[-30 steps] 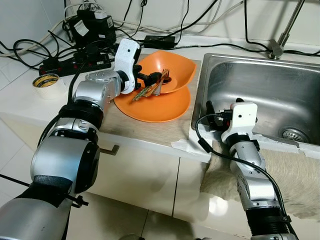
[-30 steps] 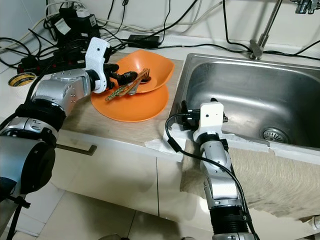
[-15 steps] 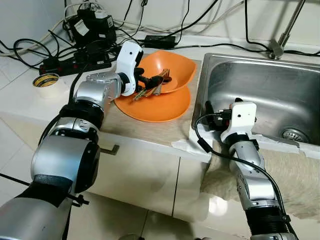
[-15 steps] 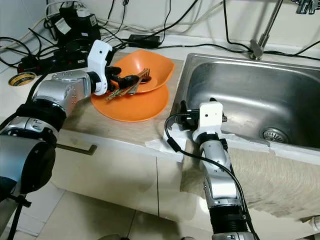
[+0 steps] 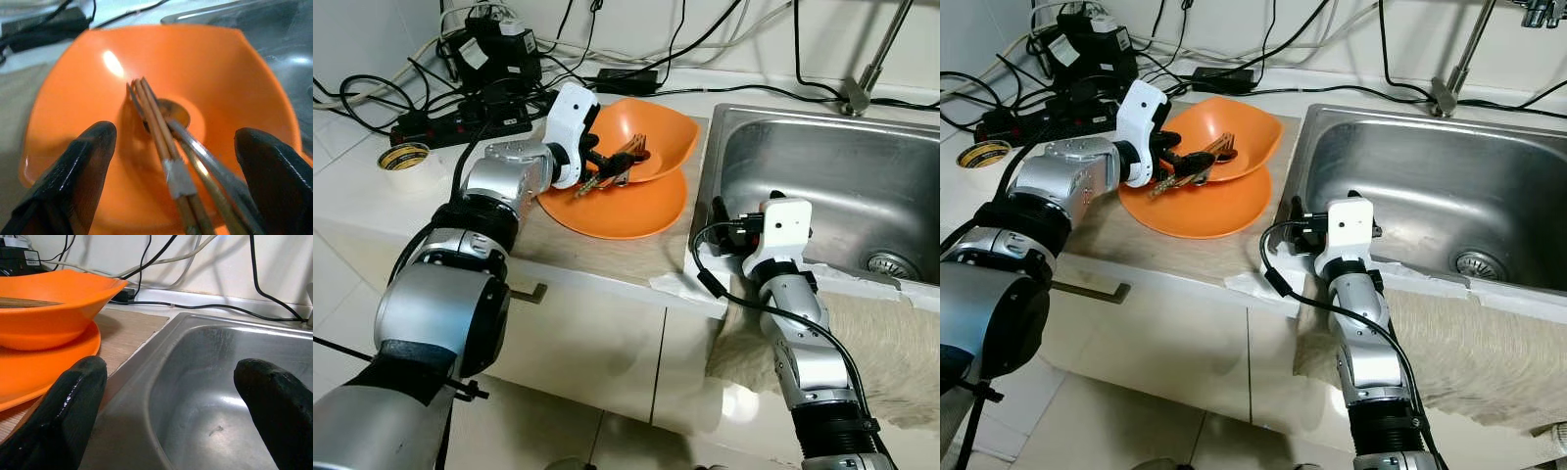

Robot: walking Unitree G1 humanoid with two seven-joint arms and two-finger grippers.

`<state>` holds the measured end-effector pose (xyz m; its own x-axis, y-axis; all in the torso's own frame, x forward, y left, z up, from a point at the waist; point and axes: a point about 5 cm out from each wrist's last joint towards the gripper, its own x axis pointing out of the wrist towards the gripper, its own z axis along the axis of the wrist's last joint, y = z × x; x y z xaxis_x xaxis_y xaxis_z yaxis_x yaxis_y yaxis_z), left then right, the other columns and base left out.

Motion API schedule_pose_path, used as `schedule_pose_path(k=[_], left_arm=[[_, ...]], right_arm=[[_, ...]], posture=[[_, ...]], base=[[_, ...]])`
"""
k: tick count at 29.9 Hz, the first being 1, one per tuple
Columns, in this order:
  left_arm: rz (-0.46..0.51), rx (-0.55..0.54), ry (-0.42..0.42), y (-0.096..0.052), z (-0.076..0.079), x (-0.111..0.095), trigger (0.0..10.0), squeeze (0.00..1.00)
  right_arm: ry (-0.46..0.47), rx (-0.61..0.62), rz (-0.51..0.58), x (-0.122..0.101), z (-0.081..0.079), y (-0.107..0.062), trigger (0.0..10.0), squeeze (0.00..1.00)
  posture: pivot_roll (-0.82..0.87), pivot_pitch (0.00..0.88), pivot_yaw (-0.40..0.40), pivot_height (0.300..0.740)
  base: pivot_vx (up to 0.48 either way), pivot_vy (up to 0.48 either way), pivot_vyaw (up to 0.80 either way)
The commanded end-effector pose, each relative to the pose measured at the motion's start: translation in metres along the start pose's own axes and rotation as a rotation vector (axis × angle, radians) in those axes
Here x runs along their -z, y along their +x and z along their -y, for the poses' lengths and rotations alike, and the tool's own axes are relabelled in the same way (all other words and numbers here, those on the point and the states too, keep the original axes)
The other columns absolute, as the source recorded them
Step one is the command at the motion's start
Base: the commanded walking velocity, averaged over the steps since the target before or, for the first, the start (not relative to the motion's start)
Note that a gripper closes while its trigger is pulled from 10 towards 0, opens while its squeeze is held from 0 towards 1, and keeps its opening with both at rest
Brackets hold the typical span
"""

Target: Kitchen organization

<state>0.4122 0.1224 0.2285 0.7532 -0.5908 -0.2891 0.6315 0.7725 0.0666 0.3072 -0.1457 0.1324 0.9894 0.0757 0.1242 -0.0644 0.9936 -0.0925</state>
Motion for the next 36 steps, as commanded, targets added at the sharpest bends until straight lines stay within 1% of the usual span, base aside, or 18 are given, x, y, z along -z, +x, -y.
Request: schedule_pose_path(k=[1, 9, 11, 13, 14, 15, 16, 19, 20, 23, 25, 26, 27, 28, 29, 30, 33, 36], left_arm=[[0.010, 0.013, 0.039, 0.000, 0.002, -0.011, 10.0, 0.00], [0.018, 0.017, 0.044, 0.000, 0.002, -0.014, 10.0, 0.00], [0.064, -0.007, 0.004, -0.002, -0.001, -0.018, 10.0, 0.00], [0.164, -0.055, -0.062, -0.006, -0.007, -0.024, 10.0, 0.00], [0.164, -0.055, -0.062, -0.006, -0.007, -0.024, 10.0, 0.00], [0.238, -0.083, -0.086, -0.011, -0.011, -0.028, 10.0, 0.00], [0.238, -0.083, -0.086, -0.011, -0.011, -0.028, 10.0, 0.00], [0.312, -0.116, -0.106, -0.017, -0.015, -0.028, 10.0, 0.00], [0.312, -0.116, -0.106, -0.017, -0.015, -0.028, 10.0, 0.00], [0.347, -0.153, -0.107, -0.024, -0.017, -0.017, 10.0, 0.00], [0.300, -0.169, -0.100, -0.031, -0.015, 0.000, 10.0, 0.00], [0.300, -0.169, -0.100, -0.031, -0.015, 0.000, 10.0, 0.00], [0.264, -0.182, -0.092, -0.036, -0.016, 0.008, 10.0, 0.00], [0.232, -0.206, -0.091, -0.051, -0.018, 0.012, 10.0, 0.00], [0.225, -0.213, -0.089, -0.056, -0.019, 0.012, 10.0, 0.00], [0.225, -0.213, -0.089, -0.056, -0.019, 0.012, 10.0, 0.00], [0.210, -0.252, -0.080, -0.082, -0.025, 0.005, 10.0, 0.00], [0.190, -0.264, -0.063, -0.096, -0.024, 0.002, 10.0, 0.00]], right_arm=[[0.011, -0.015, -0.036, 0.006, -0.003, -0.001, 10.0, 0.00], [0.012, -0.014, -0.036, 0.007, -0.003, -0.001, 10.0, 0.00], [0.013, -0.013, -0.036, 0.007, -0.004, -0.001, 10.0, 0.00], [0.015, -0.009, -0.036, 0.007, -0.004, -0.002, 10.0, 0.00], [0.015, -0.009, -0.036, 0.007, -0.004, -0.002, 10.0, 0.00], [0.015, -0.008, -0.038, 0.008, -0.004, -0.003, 10.0, 0.00], [0.015, -0.008, -0.038, 0.008, -0.004, -0.003, 10.0, 0.00], [0.015, -0.008, -0.041, 0.009, -0.004, -0.004, 10.0, 0.00], [0.015, -0.008, -0.041, 0.009, -0.004, -0.004, 10.0, 0.00], [0.014, -0.012, -0.043, 0.010, -0.004, -0.004, 10.0, 0.00], [0.013, -0.019, -0.044, 0.010, -0.004, -0.004, 10.0, 0.00], [0.013, -0.019, -0.044, 0.010, -0.004, -0.004, 10.0, 0.00], [0.012, -0.023, -0.044, 0.010, -0.005, -0.003, 10.0, 0.00], [0.009, -0.028, -0.045, 0.010, -0.004, -0.003, 10.0, 0.00], [0.009, -0.029, -0.045, 0.010, -0.004, -0.003, 10.0, 0.00], [0.009, -0.029, -0.045, 0.010, -0.004, -0.003, 10.0, 0.00], [0.003, -0.042, -0.057, 0.013, -0.003, -0.003, 10.0, 0.00], [0.001, -0.062, -0.066, 0.015, -0.006, -0.002, 10.0, 0.00]], posture=[[-0.01, 0.000, 0.058, 0.740], [-0.01, 0.000, 0.061, 0.740], [-0.01, 0.000, 0.066, 0.740], [-0.01, 0.000, 0.067, 0.740], [-0.01, 0.000, 0.067, 0.740], [-0.01, 0.000, 0.066, 0.740], [-0.01, 0.000, 0.066, 0.740], [-0.01, 0.000, 0.063, 0.740], [-0.01, 0.000, 0.063, 0.740], [0.00, 0.000, 0.056, 0.740], [0.01, 0.000, 0.054, 0.740], [0.01, 0.000, 0.054, 0.740], [0.02, 0.000, 0.054, 0.740], [0.03, 0.000, 0.052, 0.740], [0.03, 0.000, 0.051, 0.740], [0.03, 0.000, 0.051, 0.740], [0.04, 0.000, 0.047, 0.740], [0.08, 0.000, 0.027, 0.740]], base=[[0.000, 0.000, 0.00], [0.000, 0.000, 0.00], [0.000, 0.000, 0.00], [0.000, 0.000, 0.00], [0.000, 0.000, 0.00], [0.000, 0.000, 0.00], [0.000, 0.000, 0.00], [0.000, 0.000, 0.00], [0.000, 0.000, 0.00], [0.000, 0.000, 0.00], [0.000, 0.000, 0.00], [0.000, 0.000, 0.00], [0.000, 0.000, 0.00], [0.000, 0.000, 0.00], [0.000, 0.000, 0.00], [0.000, 0.000, 0.00], [0.000, 0.000, 0.00], [0.000, 0.000, 0.00]])
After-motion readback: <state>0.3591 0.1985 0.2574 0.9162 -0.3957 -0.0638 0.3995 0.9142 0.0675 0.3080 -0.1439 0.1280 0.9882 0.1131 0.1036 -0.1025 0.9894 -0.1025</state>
